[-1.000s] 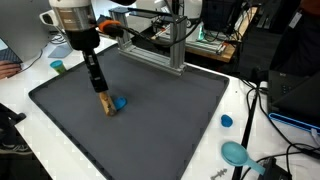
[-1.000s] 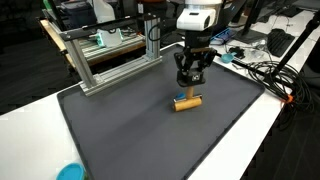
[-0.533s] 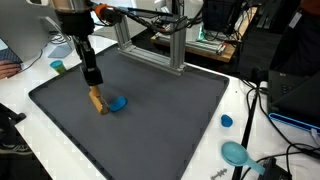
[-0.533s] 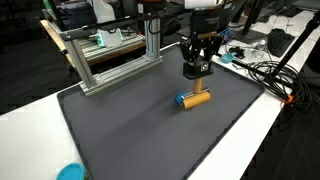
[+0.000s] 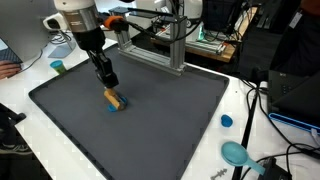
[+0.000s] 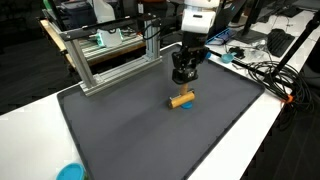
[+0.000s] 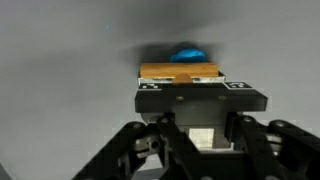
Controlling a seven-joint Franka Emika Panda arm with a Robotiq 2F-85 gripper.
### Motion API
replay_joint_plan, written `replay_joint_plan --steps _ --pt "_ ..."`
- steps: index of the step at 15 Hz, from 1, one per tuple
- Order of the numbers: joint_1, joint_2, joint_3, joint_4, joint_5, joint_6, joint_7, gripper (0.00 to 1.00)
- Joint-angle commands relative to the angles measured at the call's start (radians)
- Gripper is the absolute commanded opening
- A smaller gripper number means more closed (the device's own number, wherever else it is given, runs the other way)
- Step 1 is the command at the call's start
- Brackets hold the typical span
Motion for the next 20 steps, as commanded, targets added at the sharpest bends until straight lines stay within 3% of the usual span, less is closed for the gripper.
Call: replay_joint_plan --steps 1,7,10,11,16,19,20 --pt "-0.031 -0.011 0.034 -0.005 0.032 -0.108 -0.084 0.22" --pt "-0.032 0.023 0.034 0.015 0.027 -0.197 -0.090 0.22" --pt "-0.046 -0.122 0.061 -0.060 0.058 -0.090 -0.178 0.22" --pt "-0.033 -0.175 0.057 -0.074 0.006 -0.144 -0.226 0.22" --pt "-0.027 -0.224 0.102 0.058 0.003 -0.422 -0.445 0.22" --pt "-0.030 -0.175 0.132 0.120 0.038 -0.482 -0.578 0.22" --pt "-0.022 -0.230 0.117 0.053 0.018 -0.437 -0.495 0.22"
